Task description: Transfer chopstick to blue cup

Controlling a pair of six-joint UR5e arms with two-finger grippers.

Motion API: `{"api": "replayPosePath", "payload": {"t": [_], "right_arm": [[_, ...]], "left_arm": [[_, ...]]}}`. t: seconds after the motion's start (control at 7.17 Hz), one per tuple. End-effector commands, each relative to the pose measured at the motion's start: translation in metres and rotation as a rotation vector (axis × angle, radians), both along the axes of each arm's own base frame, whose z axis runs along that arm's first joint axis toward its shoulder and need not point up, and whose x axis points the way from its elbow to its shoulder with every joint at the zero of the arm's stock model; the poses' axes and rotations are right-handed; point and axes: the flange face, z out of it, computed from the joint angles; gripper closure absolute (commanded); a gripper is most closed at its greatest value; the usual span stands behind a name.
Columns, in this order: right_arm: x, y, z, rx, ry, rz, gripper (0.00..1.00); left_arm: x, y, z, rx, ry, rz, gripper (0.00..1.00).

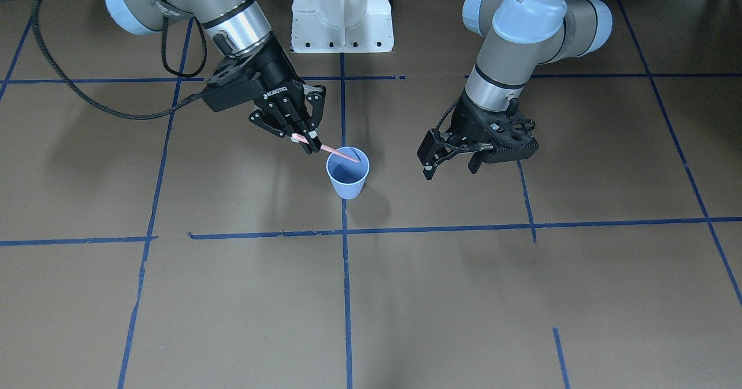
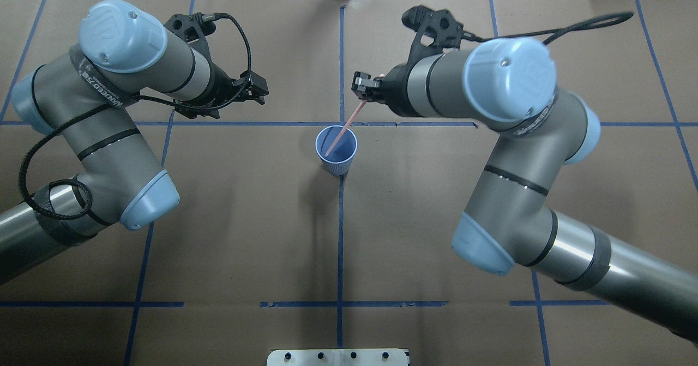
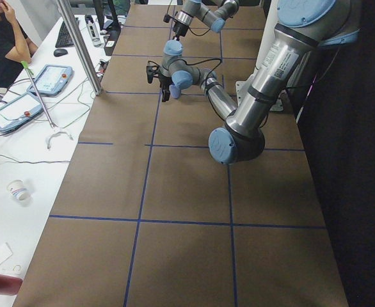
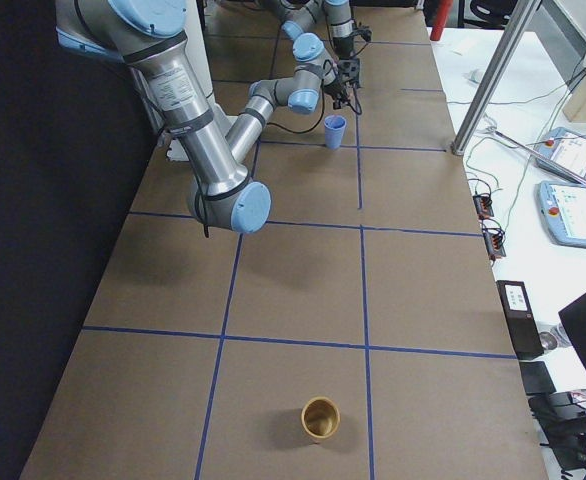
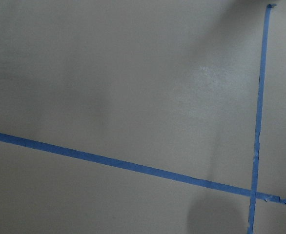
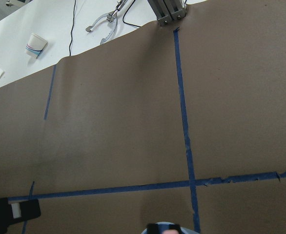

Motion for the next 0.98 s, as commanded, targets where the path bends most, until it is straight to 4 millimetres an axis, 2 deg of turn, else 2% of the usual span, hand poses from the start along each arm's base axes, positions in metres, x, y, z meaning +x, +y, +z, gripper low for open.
{"api": "replayPosePath", "payload": {"t": [0.0,0.14,0.28,0.42,0.56,0.7,0.84], "right_arm": [[-0.033,0.013,0.013,0.009,0.047,0.025,0.69],[-0.039,0.015,0.013,0.018,0.056,0.044,0.01],[-0.039,0.015,0.013,0.023,0.061,0.058,0.0],[-0.029,0.018,0.008,0.032,0.045,0.057,0.0],[0.008,0.019,0.015,0.039,0.029,0.041,0.0],[0.069,0.013,0.045,0.042,0.049,-0.03,0.0],[0.135,-0.003,0.087,0.01,0.08,-0.081,0.0]], "left_arm": [[-0.001,0.0,0.0,0.0,-0.001,-0.002,0.0],[0.0,0.0,0.0,-0.001,-0.002,-0.001,0.0],[0.0,0.0,0.0,0.0,-0.001,-0.001,0.0],[-0.002,-0.002,0.001,0.002,-0.002,-0.001,0.0],[-0.017,-0.005,0.027,0.023,-0.044,0.017,0.0],[-0.035,-0.005,0.054,0.042,-0.055,0.033,0.0],[-0.07,-0.008,0.089,0.047,-0.022,0.072,0.0]]}}
